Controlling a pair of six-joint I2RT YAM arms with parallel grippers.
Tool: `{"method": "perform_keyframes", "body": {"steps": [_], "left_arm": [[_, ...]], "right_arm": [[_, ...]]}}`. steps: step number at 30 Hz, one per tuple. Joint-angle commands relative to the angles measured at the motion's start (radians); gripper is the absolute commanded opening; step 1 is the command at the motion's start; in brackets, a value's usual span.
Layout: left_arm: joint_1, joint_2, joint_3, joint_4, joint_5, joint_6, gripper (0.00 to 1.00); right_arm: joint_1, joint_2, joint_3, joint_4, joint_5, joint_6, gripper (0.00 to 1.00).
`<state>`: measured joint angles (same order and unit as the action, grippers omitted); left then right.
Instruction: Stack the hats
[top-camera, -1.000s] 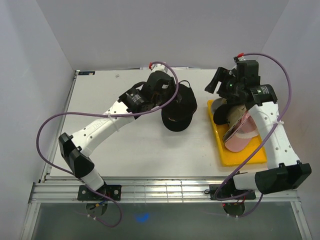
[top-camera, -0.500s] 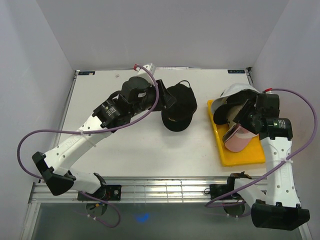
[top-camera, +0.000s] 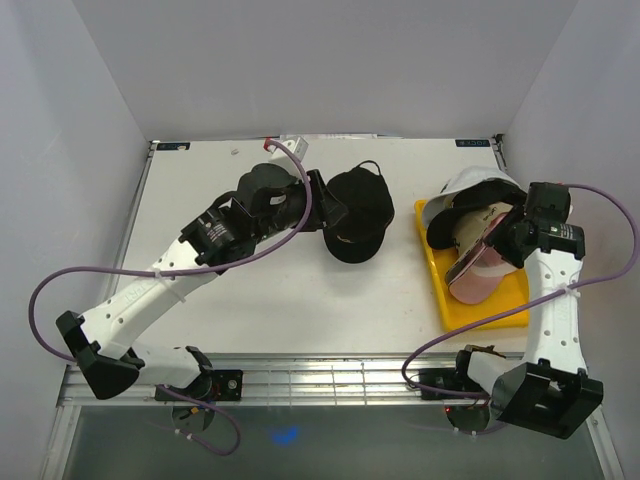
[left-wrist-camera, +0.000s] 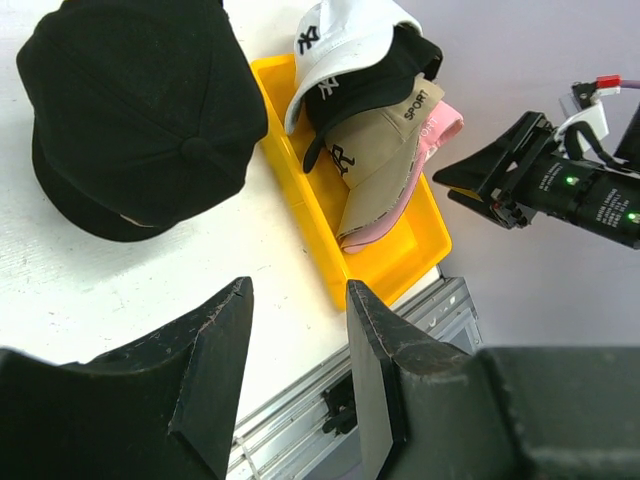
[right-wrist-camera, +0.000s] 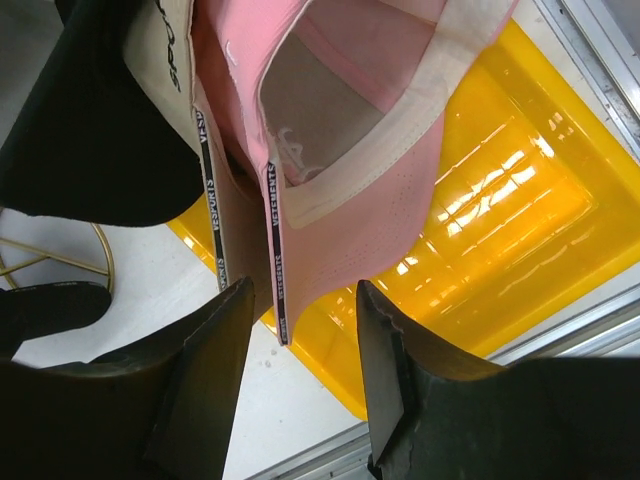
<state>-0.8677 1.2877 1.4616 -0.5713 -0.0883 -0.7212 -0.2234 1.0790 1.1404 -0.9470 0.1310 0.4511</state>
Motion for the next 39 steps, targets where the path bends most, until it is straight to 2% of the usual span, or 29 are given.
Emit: {"method": "perform_keyframes", "body": {"steps": [1, 18, 21, 24, 27, 28, 29, 39], "left_arm": [[-0.004, -0.051, -0.018, 0.013, 0.009, 0.012, 0.53], [-0.004, -0.048, -0.035, 0.016, 0.009, 0.009, 0.53], [-0.004, -0.050, -0.038, 0.014, 0.005, 0.009, 0.53], [-0.004, -0.048, -0.043, 0.013, 0.005, 0.009, 0.53], [-0.004, -0.045, -0.047, 0.014, 0.005, 0.009, 0.53], [-0.004, -0.044, -0.050, 0.013, 0.002, 0.009, 0.53], [-0.004, -0.039, -0.050, 0.013, 0.001, 0.009, 0.53], [-0.004, 0.002, -0.026, 0.005, 0.021, 0.012, 0.53]], "right_arm": [[-0.025, 0.013, -0.036, 0.069, -0.050, -0.009, 0.51], [-0.031, 0.091, -0.151, 0.215, -0.157, 0.020, 0.52], [-0.031, 0.098, -0.179, 0.226, -0.159, 0.018, 0.49], [-0.031, 0.087, -0.188, 0.232, -0.148, 0.012, 0.41], [-0.031, 0.073, -0.180, 0.226, -0.134, -0.002, 0.23], [-0.030, 0.058, -0.179, 0.223, -0.089, -0.015, 0.12], [-0.030, 0.052, -0.174, 0.215, -0.073, -0.020, 0.08], [-0.033, -0.037, -0.107, 0.079, 0.156, -0.017, 0.08]]}}
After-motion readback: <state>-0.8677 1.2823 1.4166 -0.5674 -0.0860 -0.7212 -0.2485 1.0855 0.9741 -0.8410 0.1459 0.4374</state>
